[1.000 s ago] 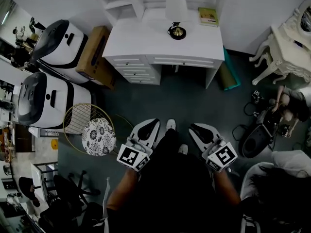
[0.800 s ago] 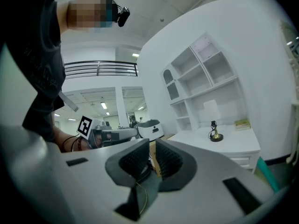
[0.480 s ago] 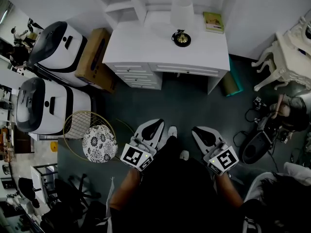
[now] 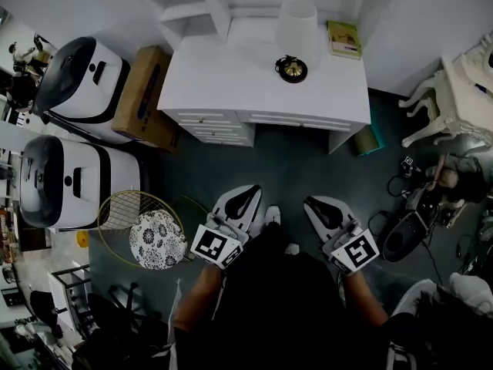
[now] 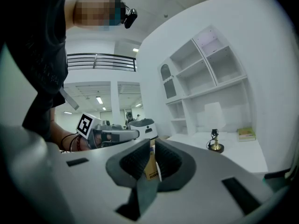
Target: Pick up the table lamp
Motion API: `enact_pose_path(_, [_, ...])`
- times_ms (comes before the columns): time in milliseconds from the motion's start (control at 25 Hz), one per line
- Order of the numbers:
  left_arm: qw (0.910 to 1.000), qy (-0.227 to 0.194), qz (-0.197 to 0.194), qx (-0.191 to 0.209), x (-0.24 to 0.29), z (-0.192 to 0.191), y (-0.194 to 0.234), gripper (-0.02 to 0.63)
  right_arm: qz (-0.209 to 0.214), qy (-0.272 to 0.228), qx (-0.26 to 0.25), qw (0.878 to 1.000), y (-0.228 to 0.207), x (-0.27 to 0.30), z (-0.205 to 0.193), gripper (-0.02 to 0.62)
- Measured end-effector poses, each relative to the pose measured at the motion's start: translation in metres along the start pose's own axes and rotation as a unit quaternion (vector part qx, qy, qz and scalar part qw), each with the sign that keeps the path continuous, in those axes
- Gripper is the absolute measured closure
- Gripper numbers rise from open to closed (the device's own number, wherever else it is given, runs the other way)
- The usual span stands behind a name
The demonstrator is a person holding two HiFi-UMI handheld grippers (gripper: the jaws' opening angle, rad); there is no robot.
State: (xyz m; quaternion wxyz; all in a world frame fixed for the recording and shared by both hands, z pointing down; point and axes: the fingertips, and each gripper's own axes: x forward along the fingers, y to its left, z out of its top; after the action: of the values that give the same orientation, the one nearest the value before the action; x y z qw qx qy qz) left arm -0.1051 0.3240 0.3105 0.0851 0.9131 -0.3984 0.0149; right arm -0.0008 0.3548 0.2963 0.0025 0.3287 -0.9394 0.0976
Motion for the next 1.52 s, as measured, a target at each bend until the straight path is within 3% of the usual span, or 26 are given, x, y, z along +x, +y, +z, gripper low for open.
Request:
enact_pose_path(440, [0.9997, -0.005, -0.023, 0.012, 0.021, 0.015, 0.054, 0.588, -0.018, 0.009, -0.005, 1.0, -0.021, 0.049, 0.007, 0.546])
enact_pose_path(880, [0.9993, -0.009, -0.036, 0.009, 0.042, 0.018, 0.072, 0.588, -0.041, 0.012, 0.017, 0.999, -0.042, 0.057, -0.001, 0.546])
enact_pose_path(1520, [0.9995, 0.006, -0.029, 0.009, 0.11, 0.025, 0.109, 0.588, -0.04, 0.022, 0.036, 0.998, -0.122, 0.09, -0.003, 0.546])
